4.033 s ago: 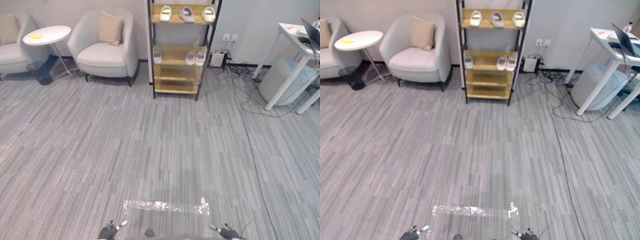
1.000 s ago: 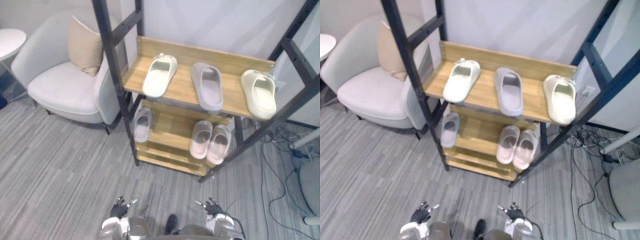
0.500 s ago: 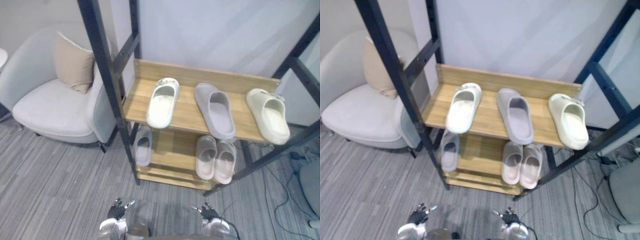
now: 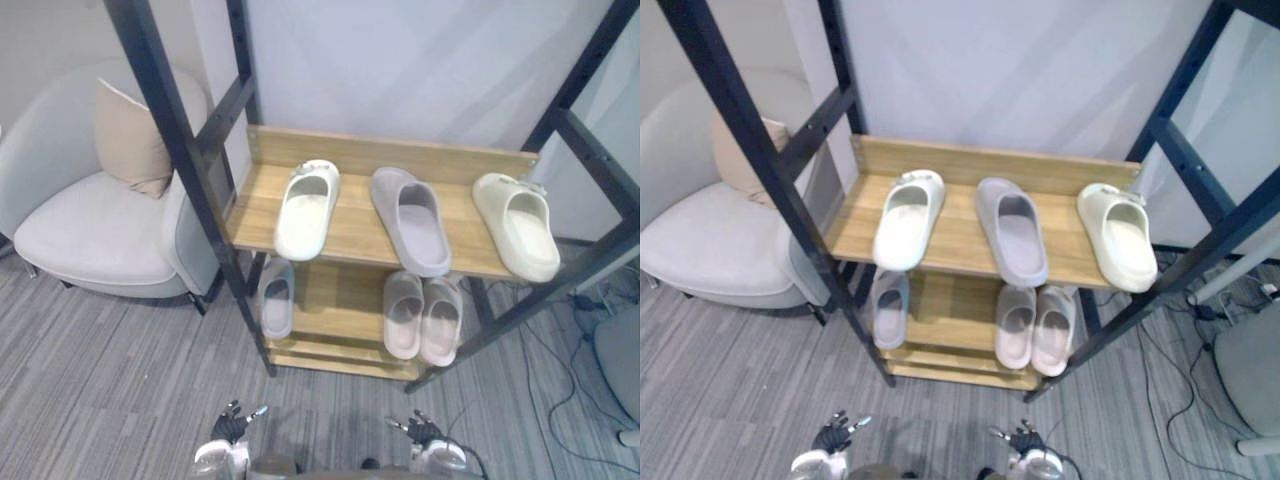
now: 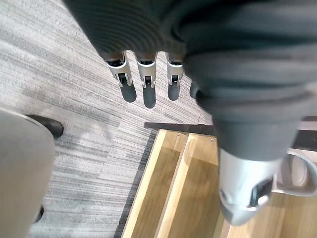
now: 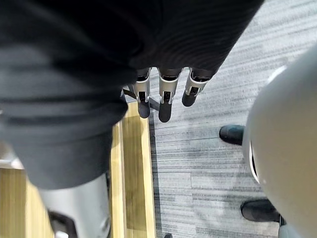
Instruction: Organize the slippers on the shoe rack
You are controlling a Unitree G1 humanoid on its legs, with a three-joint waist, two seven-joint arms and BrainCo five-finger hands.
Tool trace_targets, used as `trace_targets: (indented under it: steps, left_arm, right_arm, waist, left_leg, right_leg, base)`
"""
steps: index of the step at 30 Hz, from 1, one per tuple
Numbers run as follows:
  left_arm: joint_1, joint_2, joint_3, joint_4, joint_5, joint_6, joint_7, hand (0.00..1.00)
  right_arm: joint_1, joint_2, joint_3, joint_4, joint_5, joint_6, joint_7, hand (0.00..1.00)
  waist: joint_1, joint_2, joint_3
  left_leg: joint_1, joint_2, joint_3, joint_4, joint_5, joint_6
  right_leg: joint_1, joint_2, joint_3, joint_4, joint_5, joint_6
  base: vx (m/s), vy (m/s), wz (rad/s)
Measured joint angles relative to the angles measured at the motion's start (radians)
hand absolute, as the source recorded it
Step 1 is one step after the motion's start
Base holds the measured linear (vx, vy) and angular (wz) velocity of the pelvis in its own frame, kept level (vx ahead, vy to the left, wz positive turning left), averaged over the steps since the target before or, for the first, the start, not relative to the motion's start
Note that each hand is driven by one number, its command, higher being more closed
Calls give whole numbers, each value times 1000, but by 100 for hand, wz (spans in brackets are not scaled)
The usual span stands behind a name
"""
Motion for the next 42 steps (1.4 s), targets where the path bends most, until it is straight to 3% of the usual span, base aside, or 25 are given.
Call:
trace_targets:
  steps: [8,11,14,20,24,33,42]
  left_arm:
    - [-2,0,-3,3,10,0,0,0]
    - [-5,6,-20,3,24,0,1,0]
    - [-5,6,-22,2,28,0,18,0]
    - [1,12,-40,2,29,0,27,0]
    - [8,11,-43,1,30,-1,27,0]
    - [10,12,-49,-1,40,-3,19,0]
    - [12,12,-49,-2,42,-7,17,0]
  right_arm:
    - [6,-1,12,-14,-4,-2,-3,0]
    - [19,-12,76,-135,-62,2,-27,0]
    - [62,-43,88,-490,-141,-4,-55,0]
    - [151,-68,61,-917,-208,-34,-74,0]
    - [179,-58,31,-1011,-237,-42,-91,0]
    - [190,-50,-80,-1269,-244,-95,-116,0]
    - [140,-71,-88,-1320,-243,-119,-125,0]
  waist:
    - [0,-2,-6]
    - [-2,-1,-6]
    - [-10,-1,-8]
    - [-30,-5,-12]
    - [-48,-5,-12]
    - [-52,-6,-13]
    - [-52,-8,-16]
  left_leg:
    - [-10,-17,-1,-8,6,10]
    - [-20,-25,2,-13,11,17]
    - [-28,-28,24,-16,12,18]
    - [-35,-26,32,-16,13,20]
    - [-35,-24,35,-17,12,19]
    - [-34,-19,54,-20,12,19]
    - [-35,-20,48,-21,12,19]
  right_leg:
    - [14,-1,3,-57,38,5]
    - [11,-5,8,-76,55,7]
    - [-7,-5,31,-85,68,3]
    - [-22,-2,46,-86,71,3]
    - [-24,-1,52,-87,73,3]
    - [-31,1,78,-98,88,5]
    - [-31,0,75,-98,88,5]
  base:
    - [-3,28,0]
    - [-12,44,-4]
    - [-31,33,-17]
    - [-17,9,-9]
    - [-27,-5,-6]
    - [-30,-4,-8]
    - [0,0,0]
